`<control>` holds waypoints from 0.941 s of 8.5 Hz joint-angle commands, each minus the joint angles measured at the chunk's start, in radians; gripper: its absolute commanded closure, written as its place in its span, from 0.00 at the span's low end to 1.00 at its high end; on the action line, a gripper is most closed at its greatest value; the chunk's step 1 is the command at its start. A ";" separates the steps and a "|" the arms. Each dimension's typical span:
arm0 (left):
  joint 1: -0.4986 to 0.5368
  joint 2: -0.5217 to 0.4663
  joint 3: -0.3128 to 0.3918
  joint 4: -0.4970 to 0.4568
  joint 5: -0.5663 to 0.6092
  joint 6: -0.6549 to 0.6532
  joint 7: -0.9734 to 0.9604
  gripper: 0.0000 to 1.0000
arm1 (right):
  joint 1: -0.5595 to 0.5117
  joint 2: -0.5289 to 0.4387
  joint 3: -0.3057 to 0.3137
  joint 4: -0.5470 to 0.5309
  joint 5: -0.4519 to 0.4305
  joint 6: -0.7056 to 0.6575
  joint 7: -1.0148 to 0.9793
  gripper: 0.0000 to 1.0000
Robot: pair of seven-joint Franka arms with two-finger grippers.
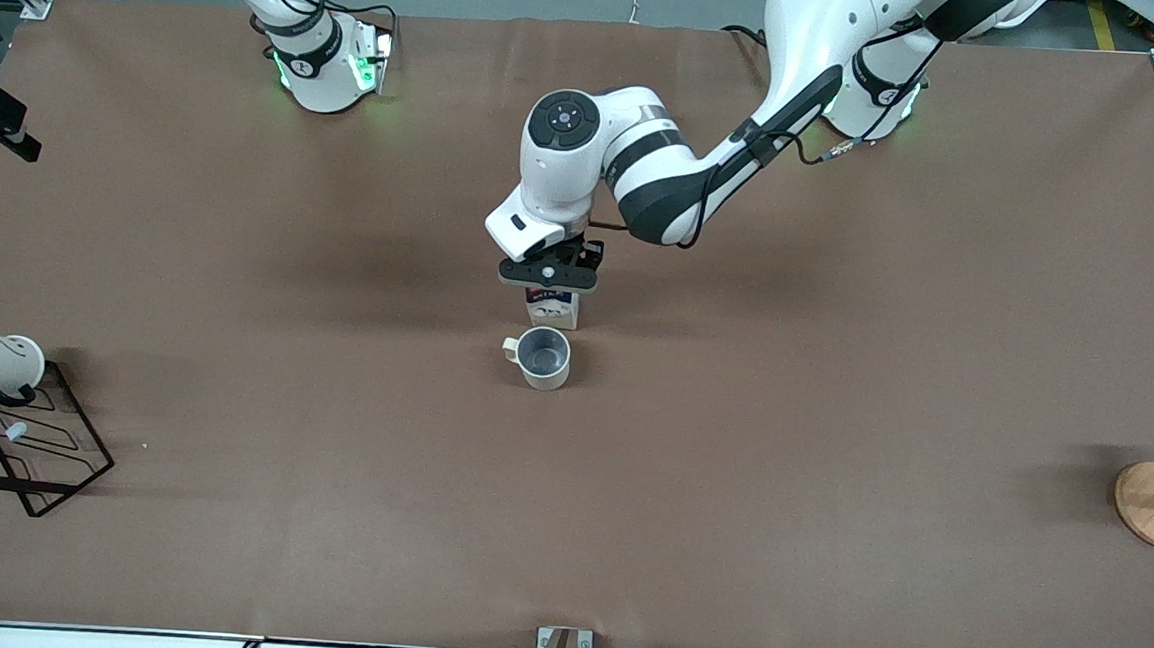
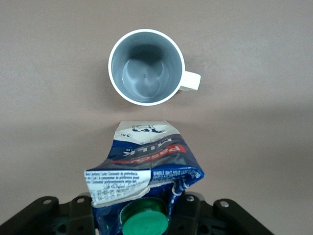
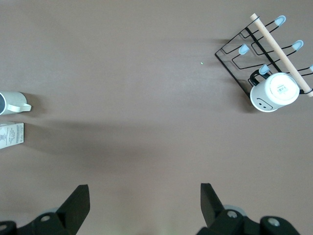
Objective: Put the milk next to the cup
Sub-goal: 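Lower the milk carton with the left gripper beside the mug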
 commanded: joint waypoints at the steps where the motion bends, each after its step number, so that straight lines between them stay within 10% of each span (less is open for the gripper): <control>1: -0.012 0.006 0.006 0.013 0.025 0.014 -0.026 0.54 | 0.003 -0.016 0.009 -0.029 -0.024 -0.026 0.002 0.00; 4: -0.012 0.012 0.005 0.012 0.025 0.014 -0.026 0.45 | 0.013 -0.016 0.006 -0.030 -0.024 -0.036 0.063 0.00; 8: -0.021 -0.003 0.006 0.020 0.025 0.008 -0.078 0.00 | 0.007 -0.016 0.002 -0.030 -0.026 -0.021 0.060 0.00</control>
